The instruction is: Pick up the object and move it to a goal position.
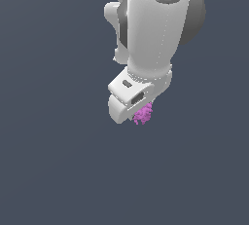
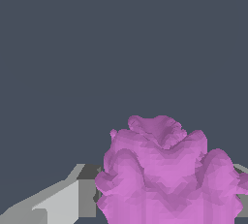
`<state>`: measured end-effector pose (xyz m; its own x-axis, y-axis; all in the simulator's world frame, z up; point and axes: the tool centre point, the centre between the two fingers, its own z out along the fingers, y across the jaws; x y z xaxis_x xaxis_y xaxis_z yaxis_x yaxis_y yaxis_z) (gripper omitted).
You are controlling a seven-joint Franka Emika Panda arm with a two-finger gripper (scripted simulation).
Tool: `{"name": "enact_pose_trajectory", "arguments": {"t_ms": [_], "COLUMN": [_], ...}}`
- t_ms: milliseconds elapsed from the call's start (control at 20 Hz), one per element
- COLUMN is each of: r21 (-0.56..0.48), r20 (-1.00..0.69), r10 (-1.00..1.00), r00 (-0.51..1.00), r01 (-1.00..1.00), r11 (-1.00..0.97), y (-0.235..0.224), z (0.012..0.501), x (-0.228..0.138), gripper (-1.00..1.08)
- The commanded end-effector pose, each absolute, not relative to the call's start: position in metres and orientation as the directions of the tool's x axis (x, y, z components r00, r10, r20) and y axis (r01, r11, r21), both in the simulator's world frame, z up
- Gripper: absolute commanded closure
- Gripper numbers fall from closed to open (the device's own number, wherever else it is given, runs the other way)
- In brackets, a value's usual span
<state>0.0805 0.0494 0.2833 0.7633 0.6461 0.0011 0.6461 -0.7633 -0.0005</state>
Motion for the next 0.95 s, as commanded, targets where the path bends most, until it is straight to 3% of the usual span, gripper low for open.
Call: {"name": "enact_pose_trajectory", "arguments": {"t_ms": [0, 900], "r21": [-0.001, 0.000], "r20": [0.001, 0.000], "r10": [0.646, 0.646], "r00": [0.763, 0.763], "r01": [0.646, 0.646], "r11": [-0.763, -0.763], "y": [0.048, 0.045], "z": [0.295, 0.327], "x": [0.088, 0.111], "gripper": [1.08, 1.08]}}
